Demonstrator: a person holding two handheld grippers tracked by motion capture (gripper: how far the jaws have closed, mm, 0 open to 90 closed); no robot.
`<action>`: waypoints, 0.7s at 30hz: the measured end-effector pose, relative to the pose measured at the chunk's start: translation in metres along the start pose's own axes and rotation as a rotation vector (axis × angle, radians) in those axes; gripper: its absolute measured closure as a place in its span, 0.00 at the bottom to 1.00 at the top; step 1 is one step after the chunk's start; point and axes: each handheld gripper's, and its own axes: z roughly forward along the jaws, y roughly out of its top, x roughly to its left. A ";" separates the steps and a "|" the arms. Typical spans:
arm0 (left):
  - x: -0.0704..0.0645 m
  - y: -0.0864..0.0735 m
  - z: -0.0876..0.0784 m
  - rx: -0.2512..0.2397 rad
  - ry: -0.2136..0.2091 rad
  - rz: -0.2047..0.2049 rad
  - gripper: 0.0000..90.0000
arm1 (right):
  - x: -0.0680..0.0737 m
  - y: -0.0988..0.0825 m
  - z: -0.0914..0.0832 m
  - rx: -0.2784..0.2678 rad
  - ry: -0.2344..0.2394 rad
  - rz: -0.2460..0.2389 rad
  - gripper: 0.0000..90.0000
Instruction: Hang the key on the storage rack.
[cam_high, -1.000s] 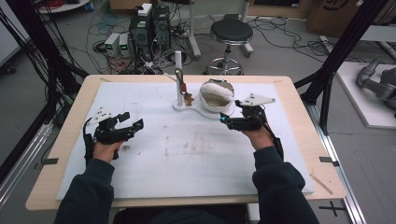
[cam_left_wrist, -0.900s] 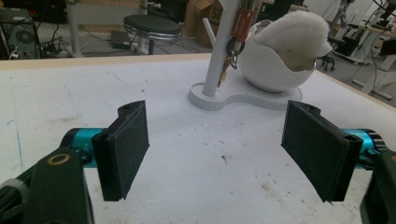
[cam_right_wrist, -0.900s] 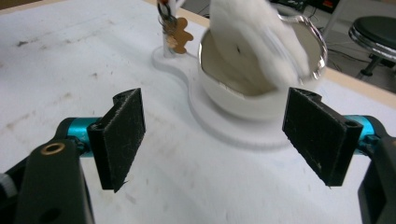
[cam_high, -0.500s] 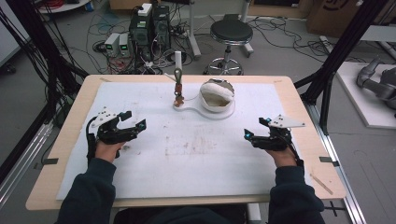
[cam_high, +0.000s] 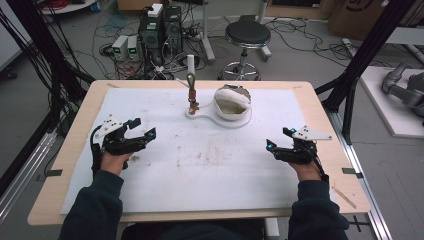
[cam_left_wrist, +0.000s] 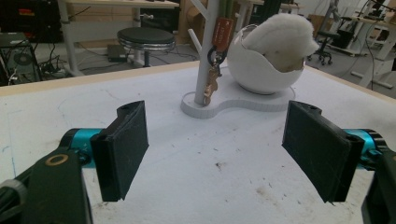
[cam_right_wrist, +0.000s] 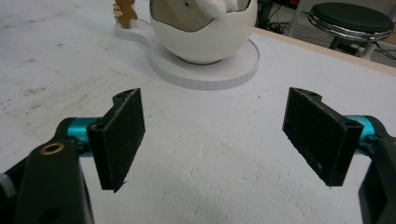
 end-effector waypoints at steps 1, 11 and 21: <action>0.000 0.000 0.000 0.000 -0.002 0.001 0.25 | 0.000 0.000 0.000 0.000 -0.003 -0.002 0.24; 0.001 0.000 0.001 0.001 -0.008 -0.005 0.25 | 0.003 -0.002 0.002 0.030 -0.019 -0.029 0.24; 0.002 -0.002 0.003 0.005 -0.006 -0.013 0.25 | 0.002 -0.003 0.005 0.038 -0.020 -0.033 0.24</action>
